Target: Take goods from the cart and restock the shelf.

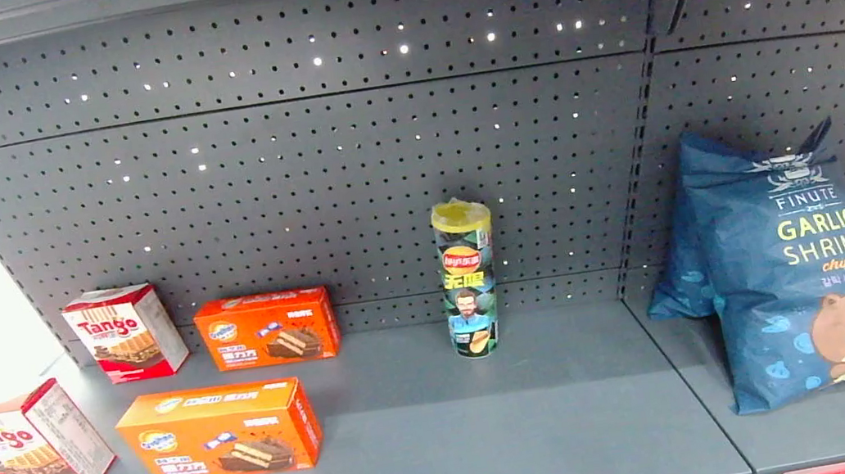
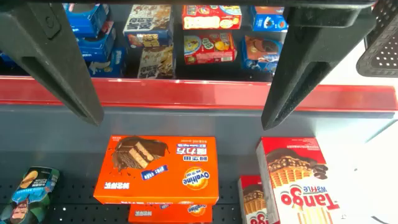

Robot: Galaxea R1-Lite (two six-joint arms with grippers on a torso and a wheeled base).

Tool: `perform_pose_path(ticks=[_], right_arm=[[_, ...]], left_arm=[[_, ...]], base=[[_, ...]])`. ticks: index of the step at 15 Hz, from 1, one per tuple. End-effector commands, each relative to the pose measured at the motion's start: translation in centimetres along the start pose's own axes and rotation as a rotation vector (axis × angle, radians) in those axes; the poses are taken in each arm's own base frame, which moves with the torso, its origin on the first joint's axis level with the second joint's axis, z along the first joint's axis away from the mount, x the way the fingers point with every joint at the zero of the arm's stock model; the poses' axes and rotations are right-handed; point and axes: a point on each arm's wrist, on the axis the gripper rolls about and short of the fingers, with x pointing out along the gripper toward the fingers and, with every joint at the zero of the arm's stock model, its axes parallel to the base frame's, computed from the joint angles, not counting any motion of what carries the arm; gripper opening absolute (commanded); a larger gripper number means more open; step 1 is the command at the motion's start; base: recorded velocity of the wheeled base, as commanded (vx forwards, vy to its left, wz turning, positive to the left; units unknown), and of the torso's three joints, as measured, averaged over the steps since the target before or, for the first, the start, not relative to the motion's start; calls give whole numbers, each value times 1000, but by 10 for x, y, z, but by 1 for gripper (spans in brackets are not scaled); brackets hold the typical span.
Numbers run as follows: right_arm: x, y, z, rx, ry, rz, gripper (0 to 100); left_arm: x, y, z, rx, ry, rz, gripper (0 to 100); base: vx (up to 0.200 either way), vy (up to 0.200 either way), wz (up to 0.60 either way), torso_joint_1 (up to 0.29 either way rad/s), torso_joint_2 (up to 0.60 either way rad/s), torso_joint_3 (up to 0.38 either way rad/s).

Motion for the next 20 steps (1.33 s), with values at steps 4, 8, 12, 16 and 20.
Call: perform_pose_path(ticks=[4, 8, 12, 16, 20], right_arm=[[0, 0, 0, 0, 1, -2, 100], [0, 0, 0, 0, 1, -2, 100], [0, 0, 0, 0, 1, -2, 100], [0, 0, 0, 0, 1, -2, 100], [0, 0, 0, 0, 1, -2, 100]], left_arm=[[0, 0, 0, -2, 0, 3, 100], [0, 0, 0, -7, 0, 4, 100], [0, 0, 0, -7, 0, 6, 100], [0, 1, 0, -22, -1, 33, 100], [0, 1, 0, -22, -1, 38, 100]], base=[[0, 0, 600, 0, 4, 0], [0, 0, 600, 8, 5, 1], [0, 0, 600, 8, 2, 5], [0, 0, 600, 5, 4, 5], [0, 0, 600, 1, 4, 5]])
